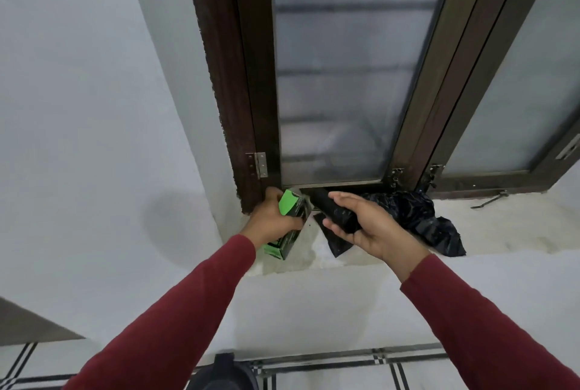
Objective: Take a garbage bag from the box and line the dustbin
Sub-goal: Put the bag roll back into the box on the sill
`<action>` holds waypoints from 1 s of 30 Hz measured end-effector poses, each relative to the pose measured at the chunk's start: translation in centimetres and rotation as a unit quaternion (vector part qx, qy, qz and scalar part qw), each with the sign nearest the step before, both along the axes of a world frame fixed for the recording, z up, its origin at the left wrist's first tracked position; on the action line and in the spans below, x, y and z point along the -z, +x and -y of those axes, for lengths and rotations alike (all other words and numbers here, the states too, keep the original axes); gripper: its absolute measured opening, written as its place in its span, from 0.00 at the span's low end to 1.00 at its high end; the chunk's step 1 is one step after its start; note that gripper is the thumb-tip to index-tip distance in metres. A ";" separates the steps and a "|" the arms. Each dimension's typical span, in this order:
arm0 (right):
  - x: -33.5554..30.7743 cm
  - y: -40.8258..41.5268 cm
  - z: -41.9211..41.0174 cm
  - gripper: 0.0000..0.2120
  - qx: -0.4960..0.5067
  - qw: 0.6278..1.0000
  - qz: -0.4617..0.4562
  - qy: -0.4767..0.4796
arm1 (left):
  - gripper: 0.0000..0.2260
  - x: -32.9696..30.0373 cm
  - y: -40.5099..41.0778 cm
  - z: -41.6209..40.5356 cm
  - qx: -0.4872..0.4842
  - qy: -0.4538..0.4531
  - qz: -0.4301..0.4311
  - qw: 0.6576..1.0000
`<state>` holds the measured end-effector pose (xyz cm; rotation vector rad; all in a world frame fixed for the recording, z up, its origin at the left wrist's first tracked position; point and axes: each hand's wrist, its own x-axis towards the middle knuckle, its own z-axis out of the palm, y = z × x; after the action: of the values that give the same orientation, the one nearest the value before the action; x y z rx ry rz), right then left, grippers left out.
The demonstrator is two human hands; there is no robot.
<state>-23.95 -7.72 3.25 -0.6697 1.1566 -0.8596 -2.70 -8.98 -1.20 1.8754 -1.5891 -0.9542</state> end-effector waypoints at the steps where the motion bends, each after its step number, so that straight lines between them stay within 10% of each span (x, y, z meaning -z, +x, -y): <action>1: -0.5 0.2 0.0 0.09 -0.003 1.000 -0.011 -0.018 | 0.30 0.1 -0.3 -0.2 0.000 -0.016 -0.019 1.000; 7: -2.8 -0.4 0.0 0.12 -0.029 0.990 -0.094 -0.099 | 0.44 1.0 -1.3 -0.9 0.065 -0.120 -0.025 0.990; 20: -4.2 -0.8 -0.2 0.13 -0.107 0.978 -0.140 -0.111 | 0.29 4.3 -0.7 -1.1 0.097 -0.151 -0.049 0.983; 30: -3.6 -0.1 -1.3 0.14 -0.126 0.981 -0.125 -0.073 | 0.07 2.4 -2.3 -1.2 -0.129 -0.022 -0.363 0.922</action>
<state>-24.09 -6.41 6.85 -1.0458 1.2060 -0.6612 -4.97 -7.74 -3.61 1.3946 -0.8856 -1.2759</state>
